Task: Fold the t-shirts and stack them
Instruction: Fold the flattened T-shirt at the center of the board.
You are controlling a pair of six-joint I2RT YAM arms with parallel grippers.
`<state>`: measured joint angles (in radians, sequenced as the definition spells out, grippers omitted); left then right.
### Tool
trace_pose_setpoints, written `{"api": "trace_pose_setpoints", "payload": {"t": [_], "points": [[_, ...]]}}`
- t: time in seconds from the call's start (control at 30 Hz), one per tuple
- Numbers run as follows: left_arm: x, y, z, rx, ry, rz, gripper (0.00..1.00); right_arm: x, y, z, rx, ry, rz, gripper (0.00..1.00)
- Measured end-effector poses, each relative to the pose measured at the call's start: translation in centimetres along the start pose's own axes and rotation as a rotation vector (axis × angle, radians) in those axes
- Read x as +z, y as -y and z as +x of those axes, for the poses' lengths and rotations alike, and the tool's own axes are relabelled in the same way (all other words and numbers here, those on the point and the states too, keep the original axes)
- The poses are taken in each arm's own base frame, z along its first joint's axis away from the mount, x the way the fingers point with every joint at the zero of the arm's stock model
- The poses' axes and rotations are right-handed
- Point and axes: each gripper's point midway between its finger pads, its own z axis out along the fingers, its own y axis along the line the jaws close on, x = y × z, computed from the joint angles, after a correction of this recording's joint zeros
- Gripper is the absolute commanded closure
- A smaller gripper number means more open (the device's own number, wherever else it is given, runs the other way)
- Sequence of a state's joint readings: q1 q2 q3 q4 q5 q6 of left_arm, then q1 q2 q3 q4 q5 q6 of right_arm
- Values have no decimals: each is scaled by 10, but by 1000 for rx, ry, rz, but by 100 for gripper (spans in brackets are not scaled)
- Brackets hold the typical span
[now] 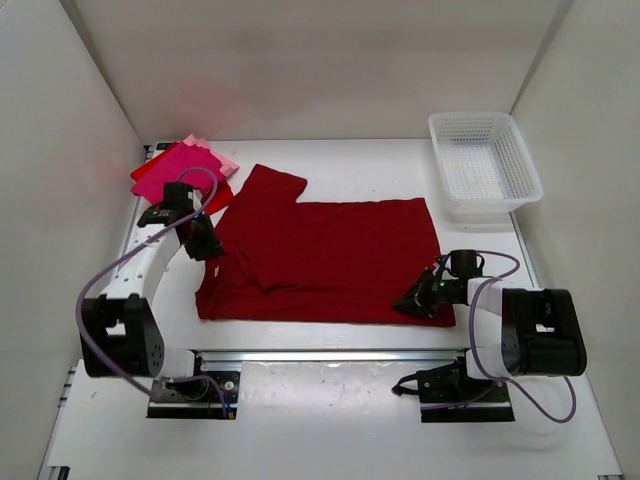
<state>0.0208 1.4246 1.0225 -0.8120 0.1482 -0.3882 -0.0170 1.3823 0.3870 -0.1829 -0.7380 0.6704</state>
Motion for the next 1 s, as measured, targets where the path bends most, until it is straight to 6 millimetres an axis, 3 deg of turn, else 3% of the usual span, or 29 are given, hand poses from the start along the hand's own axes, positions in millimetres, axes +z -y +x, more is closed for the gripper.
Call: {"api": "trace_pose_setpoints", "payload": {"t": [0.13, 0.27, 0.33, 0.43, 0.6, 0.7, 0.87, 1.0], "points": [[-16, 23, -7, 12, 95, 69, 90, 1, 0, 1, -1, -7, -4, 100], [4, 42, 39, 17, 24, 130, 97, 1, 0, 0, -3, -6, -5, 100], [15, 56, 68, 30, -41, 167, 93, 0, 0, -1, -6, -3, -5, 100], [29, 71, 92, -12, -93, 237, 73, -1, -1, -2, -14, -4, 0, 99], [50, 52, 113, -185, -123, 235, 60, -4, -2, -2, -40, 0, 6, 84], [50, 45, 113, -244, -102, 222, 57, -7, -4, -2, -58, 11, 11, 79], [43, 59, 94, -262, -21, 284, 57, -11, -7, -3, -81, 23, 9, 78], [52, 61, 99, -266, -46, 275, 57, -12, -5, -1, -79, 17, 17, 75]]}}
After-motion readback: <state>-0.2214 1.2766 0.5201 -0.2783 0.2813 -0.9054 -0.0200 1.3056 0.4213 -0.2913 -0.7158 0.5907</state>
